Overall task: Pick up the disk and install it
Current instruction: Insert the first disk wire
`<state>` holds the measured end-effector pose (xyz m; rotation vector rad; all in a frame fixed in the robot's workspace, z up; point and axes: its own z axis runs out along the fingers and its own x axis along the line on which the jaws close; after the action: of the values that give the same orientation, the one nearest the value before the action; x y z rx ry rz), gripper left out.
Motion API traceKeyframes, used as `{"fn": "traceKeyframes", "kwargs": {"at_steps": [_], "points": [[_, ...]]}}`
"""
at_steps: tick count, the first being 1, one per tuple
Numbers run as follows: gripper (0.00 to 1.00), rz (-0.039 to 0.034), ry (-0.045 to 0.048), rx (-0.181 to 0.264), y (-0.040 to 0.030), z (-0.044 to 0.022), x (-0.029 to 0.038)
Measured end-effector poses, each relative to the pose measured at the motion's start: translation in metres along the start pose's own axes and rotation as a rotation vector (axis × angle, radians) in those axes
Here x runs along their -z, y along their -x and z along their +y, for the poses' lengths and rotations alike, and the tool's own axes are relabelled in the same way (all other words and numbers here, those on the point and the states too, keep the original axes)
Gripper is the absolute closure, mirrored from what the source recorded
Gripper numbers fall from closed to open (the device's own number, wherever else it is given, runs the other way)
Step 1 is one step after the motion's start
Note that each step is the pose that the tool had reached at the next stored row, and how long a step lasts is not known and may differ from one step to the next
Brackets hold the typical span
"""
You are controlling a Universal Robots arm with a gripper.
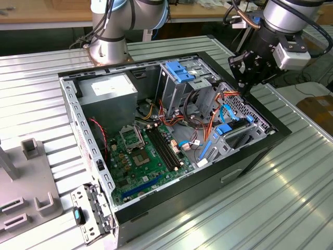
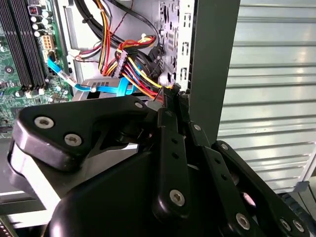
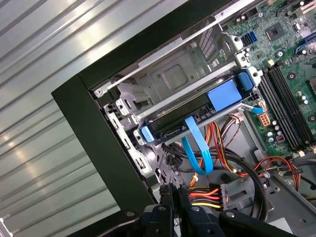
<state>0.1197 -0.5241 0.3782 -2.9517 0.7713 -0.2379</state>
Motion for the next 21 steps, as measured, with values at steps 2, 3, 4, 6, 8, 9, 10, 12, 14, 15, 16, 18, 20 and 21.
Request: {"fn": "traceKeyframes", "kwargs": {"at_steps": [2,3,4,6,8,9,10,12,14,15,16,18,20,21], "points": [[0.84,0.0026,0.003,-0.021,0.0,0.0,0.0001],[0.84,0.0035,0.0039,-0.029,0.0,0.0,0.0],[0.84,0.0045,0.0049,-0.037,0.0,0.0,0.0],[0.84,0.0059,0.0065,-0.048,0.0,0.0001,0.0001],[0.84,0.0059,0.0065,-0.049,0.0,0.0,0.0],[0.84,0.0059,0.0064,-0.049,0.0,0.0,0.0],[0.84,0.0059,0.0065,-0.049,0.0,0.0,0.0],[0.84,0.0064,0.007,-0.053,0.0,0.0,0.0],[0.84,0.0084,0.0093,-0.069,0.0,0.0,0.0],[0.84,0.0099,0.0109,-0.082,0.0,0.0,-0.0001],[0.84,0.011,0.0122,-0.091,-0.0001,0.0,-0.0001],[0.84,0.0132,0.0145,-0.109,-0.0001,0.0,-0.0002],[0.84,0.0157,0.0174,-0.131,-0.0002,0.0,-0.0002],[0.84,0.0204,0.0225,-0.169,-0.0002,-0.0001,-0.0002]]}}
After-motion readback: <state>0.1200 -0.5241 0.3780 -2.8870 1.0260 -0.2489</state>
